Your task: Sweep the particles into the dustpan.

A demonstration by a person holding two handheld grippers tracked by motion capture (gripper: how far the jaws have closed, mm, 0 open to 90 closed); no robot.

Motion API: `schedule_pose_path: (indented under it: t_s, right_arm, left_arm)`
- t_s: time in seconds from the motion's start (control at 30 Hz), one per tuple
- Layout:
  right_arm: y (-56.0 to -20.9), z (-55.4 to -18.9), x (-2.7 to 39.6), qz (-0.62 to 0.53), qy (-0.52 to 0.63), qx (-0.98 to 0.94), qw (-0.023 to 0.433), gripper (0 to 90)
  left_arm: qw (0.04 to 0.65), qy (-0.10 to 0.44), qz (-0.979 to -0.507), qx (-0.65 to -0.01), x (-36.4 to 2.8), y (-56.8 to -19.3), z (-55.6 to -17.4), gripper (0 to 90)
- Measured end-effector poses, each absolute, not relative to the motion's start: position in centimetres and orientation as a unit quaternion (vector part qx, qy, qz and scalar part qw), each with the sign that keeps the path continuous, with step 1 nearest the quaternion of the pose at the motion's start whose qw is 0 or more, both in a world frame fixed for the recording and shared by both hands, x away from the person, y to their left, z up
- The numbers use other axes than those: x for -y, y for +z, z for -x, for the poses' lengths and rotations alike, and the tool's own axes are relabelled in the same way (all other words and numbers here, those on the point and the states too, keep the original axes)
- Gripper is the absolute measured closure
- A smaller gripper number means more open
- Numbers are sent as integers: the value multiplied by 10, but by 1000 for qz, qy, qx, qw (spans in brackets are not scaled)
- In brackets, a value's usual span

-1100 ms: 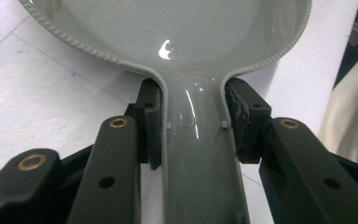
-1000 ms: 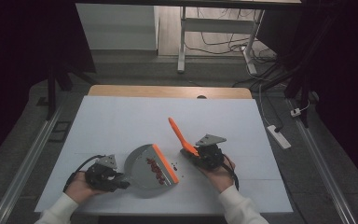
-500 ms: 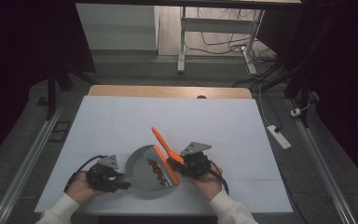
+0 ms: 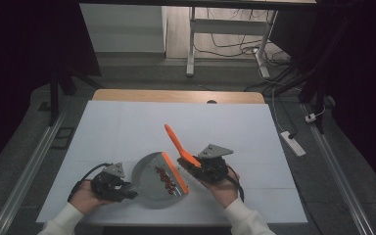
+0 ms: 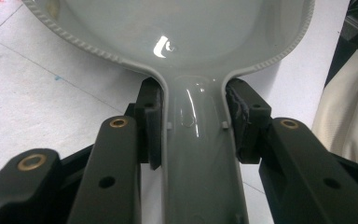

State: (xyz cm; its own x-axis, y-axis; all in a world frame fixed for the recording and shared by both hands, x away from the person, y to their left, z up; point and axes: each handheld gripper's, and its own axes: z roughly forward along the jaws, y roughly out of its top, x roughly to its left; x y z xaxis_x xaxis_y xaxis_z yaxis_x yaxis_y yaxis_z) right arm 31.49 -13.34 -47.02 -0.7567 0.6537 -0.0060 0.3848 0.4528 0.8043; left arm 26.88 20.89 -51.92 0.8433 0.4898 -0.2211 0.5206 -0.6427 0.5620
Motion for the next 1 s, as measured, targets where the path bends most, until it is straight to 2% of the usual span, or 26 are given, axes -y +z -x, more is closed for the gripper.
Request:
schedule_pose_path:
  t_s: [0.33, 0.5, 0.63, 0.77, 0.93, 1.0]
  right_arm:
    - [-489, -335, 143, -328, 363, -849, 198, 704]
    - [-491, -336, 138, -338, 382, -843, 171, 703]
    - [-491, -320, 122, -304, 368, -860, 179, 703]
    - [-491, -310, 107, -281, 378, -868, 159, 703]
    - [-483, -306, 106, -280, 424, -855, 105, 704]
    - [-478, -307, 110, -283, 436, -847, 112, 704]
  left_arm:
    - [317, -29, -907, -275, -208, -519, -268, 611]
    - [318, -28, -907, -276, -207, -519, -268, 611]
    - [317, -28, -907, -277, -208, -520, -268, 611]
    - [318, -28, -906, -277, -208, -520, -268, 611]
    - [317, -28, -907, -277, -208, -520, -268, 611]
    - [318, -30, -906, -277, -208, -520, -268, 611]
